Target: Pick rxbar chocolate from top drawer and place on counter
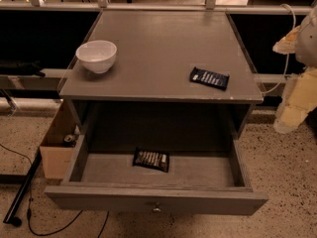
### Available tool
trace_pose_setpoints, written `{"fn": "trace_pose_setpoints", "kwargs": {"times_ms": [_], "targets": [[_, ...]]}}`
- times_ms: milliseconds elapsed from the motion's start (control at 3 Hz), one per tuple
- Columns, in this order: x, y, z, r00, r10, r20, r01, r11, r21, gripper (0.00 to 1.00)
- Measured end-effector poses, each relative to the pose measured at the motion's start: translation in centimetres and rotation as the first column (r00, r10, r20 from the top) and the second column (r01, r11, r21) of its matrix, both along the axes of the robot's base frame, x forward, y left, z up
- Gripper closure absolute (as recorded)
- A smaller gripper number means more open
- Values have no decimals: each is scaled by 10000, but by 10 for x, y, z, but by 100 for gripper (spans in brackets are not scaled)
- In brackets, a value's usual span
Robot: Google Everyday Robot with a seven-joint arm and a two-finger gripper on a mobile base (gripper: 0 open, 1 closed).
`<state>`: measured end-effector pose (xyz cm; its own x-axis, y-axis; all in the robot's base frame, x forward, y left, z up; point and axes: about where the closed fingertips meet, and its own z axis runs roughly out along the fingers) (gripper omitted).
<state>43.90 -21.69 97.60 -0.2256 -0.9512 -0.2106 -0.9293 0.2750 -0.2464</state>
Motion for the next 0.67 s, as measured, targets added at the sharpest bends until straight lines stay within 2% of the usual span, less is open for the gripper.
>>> {"fn": "trace_pose_setpoints", "kwargs": {"times_ms": [333,667], "targets": [[0,0,0,10000,-28,12,28,10000,24,0],[11,8,-21,9996,-271,-87,278,9939,1071,0]]}}
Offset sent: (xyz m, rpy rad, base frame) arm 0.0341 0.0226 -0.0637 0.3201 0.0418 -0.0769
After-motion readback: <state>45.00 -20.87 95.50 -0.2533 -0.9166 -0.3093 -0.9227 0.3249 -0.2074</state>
